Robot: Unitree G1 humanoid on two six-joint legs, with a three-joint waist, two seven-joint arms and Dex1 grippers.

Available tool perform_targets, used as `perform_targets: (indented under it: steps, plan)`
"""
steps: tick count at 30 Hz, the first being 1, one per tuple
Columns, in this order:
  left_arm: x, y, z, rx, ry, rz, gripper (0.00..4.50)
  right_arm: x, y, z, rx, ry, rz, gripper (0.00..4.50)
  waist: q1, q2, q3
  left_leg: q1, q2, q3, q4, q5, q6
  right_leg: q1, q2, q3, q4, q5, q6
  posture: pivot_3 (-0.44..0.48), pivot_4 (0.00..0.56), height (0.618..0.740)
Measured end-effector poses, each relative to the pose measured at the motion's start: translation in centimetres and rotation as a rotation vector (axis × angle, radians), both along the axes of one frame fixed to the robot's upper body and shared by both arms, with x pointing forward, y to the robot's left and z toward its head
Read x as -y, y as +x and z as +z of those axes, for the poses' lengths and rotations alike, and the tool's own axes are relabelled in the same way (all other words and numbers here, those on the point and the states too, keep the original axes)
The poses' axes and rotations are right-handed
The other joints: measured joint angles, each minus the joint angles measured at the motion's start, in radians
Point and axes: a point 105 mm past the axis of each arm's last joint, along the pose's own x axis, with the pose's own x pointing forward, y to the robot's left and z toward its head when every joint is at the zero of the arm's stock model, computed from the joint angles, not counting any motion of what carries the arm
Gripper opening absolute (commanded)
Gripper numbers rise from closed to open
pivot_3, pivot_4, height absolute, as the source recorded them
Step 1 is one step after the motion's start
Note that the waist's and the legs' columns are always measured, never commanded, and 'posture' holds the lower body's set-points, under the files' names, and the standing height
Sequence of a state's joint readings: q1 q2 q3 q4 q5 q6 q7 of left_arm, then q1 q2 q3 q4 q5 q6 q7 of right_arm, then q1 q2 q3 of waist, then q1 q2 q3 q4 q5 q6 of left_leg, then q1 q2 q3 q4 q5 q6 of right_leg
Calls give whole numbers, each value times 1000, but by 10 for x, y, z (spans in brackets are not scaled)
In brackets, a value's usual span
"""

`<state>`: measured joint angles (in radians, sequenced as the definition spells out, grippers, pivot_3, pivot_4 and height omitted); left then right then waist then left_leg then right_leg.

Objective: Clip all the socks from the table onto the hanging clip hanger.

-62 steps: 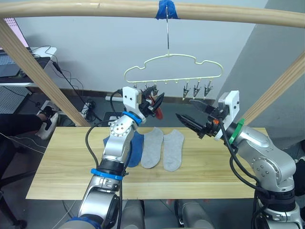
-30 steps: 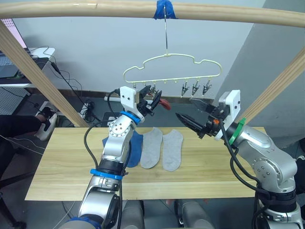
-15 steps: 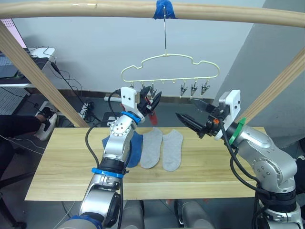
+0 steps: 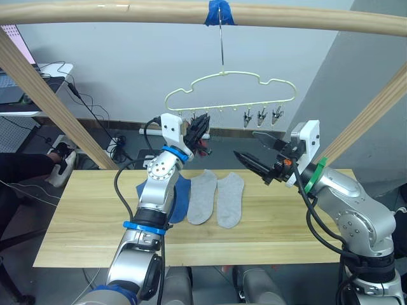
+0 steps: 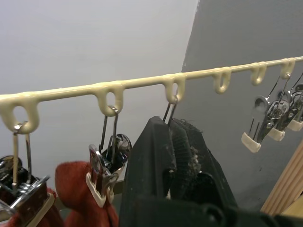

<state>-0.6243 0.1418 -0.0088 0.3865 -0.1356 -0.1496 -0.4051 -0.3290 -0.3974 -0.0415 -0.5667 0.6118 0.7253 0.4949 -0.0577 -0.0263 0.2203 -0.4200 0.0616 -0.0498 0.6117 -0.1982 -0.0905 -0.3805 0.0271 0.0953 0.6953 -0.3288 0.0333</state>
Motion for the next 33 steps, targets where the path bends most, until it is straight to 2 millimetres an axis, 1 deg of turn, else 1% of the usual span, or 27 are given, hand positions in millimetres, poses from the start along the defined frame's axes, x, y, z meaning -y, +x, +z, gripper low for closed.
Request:
perform_targets:
  steps: [3,5,7,9,11,14,17,20,23,26,29,31,33]
  plan:
    - [0,0,-1,-8,1,-7,13,-2,-1,-2,-5,-5,6,4177,0,0,0,0,0,0,0,0,0,0,0,0,0,0,0,-87,203,740]
    - [1,0,0,-33,-8,-31,13,-1,0,-12,-9,-80,-4,4177,0,0,0,0,0,0,0,0,0,0,0,0,0,0,0,-83,203,740]
    - [-1,0,1,-85,-25,-62,13,3,5,-37,-48,-181,-39,4177,0,0,0,0,0,0,0,0,0,0,0,0,0,0,1,-83,203,740]
    - [-8,-1,5,-172,-60,-114,13,7,20,-69,-117,-242,-104,4177,-5,0,0,1,0,0,0,0,0,0,0,0,1,-1,2,-71,202,740]
    - [-11,-3,7,-260,-94,-166,13,8,30,-92,-154,-283,-151,4177,-12,0,0,2,1,0,0,0,0,0,1,0,2,-1,2,-71,203,740]
    - [-21,-11,12,-456,-177,-294,13,-3,51,-129,-200,-392,-188,4177,-32,0,0,3,2,0,0,0,0,0,1,0,3,-1,2,-54,203,740]
    - [-37,-18,18,-579,-206,-359,13,-15,57,-164,-269,-482,-171,4177,-33,0,0,3,2,-1,0,0,0,0,2,0,3,-1,2,-48,207,740]
    - [-44,-24,20,-625,-206,-389,13,-21,59,-182,-313,-513,-164,4177,-28,0,0,2,2,0,-1,0,-1,0,1,0,1,0,-1,-36,210,740]
    - [-41,-29,21,-641,-202,-416,13,-28,62,-194,-334,-548,-157,4177,-22,0,0,2,1,-1,-1,2,-3,0,0,-1,1,0,-1,-32,211,740]
    - [-35,-32,20,-650,-204,-427,13,-32,60,-208,-351,-580,-145,4177,-20,0,0,2,1,-1,-1,1,-3,1,0,0,2,0,-1,-32,211,740]
    - [-31,-35,19,-656,-207,-432,0,-34,59,-209,-331,-601,-131,3577,-21,0,0,3,1,-1,-1,1,-3,1,0,0,2,0,-1,-27,213,740]
    - [-31,-35,18,-664,-207,-433,0,-34,57,-211,-325,-606,-119,2922,-21,0,0,3,2,-1,-1,1,-3,1,0,0,2,0,-1,-23,213,740]
    - [-31,-37,17,-668,-212,-438,0,-32,56,-211,-314,-608,-113,2156,-22,0,0,3,1,-1,-1,1,-2,1,0,0,2,0,-1,-22,211,740]
